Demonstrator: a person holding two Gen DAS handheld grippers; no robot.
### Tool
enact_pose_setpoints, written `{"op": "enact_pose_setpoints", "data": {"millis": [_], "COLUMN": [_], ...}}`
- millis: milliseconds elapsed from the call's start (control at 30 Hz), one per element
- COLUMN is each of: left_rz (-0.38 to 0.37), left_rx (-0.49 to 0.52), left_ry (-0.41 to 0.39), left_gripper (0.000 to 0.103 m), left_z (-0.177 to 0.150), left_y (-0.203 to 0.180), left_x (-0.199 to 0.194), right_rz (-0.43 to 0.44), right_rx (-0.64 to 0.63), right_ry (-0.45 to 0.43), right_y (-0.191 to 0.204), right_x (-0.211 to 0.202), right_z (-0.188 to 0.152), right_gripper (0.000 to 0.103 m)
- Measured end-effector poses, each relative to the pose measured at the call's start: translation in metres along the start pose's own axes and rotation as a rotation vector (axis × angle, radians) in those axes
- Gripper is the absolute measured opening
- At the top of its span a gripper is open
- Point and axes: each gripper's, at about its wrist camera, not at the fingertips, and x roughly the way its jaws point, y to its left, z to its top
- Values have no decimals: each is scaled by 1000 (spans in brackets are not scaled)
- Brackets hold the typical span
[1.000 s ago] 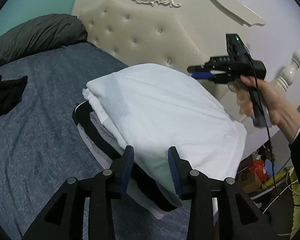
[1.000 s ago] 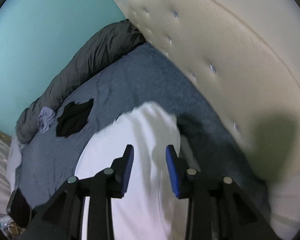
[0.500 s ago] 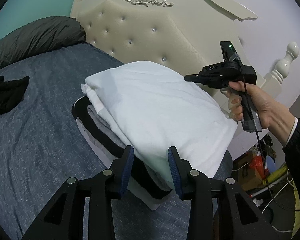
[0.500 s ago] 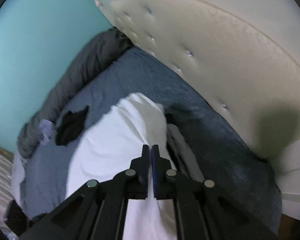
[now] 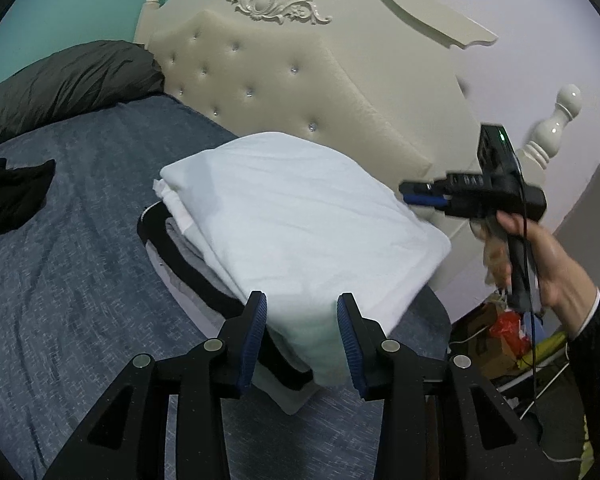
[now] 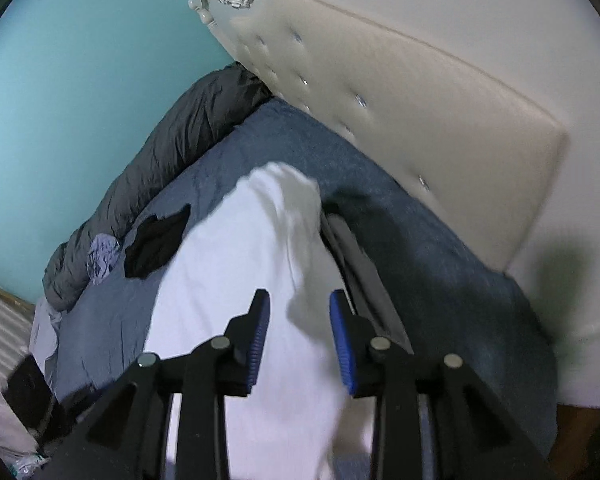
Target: Fold clothes
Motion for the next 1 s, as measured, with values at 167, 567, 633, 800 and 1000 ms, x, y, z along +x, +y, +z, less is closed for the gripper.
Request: {"op": "enact_pose_setpoints", "data": {"millis": [167, 567, 633, 800, 1000], "left_rz": [1, 45, 50, 53, 54], "left_rx": [16, 38, 37, 21, 21], "left_ry": [24, 43, 36, 13, 11], "left_gripper": [39, 30, 30, 30, 30], "left_z": [-5, -15, -14, -11, -15], "left_y": [-7, -9, -9, -11, -17], "left_x": [5, 3, 0, -7, -15], "right_rz": [16, -163, -153, -99, -81], "right_rx": [37, 41, 55, -15, -83], "right_ry": [-1, -54, -97, -182, -130], "right_y": [-15, -34, -36, -10, 12], "right_x": [-6, -9, -19, -45, -32], "right_z": [-24, -44, -45, -51, -67], "right_gripper": [7, 0, 1, 2, 2]}}
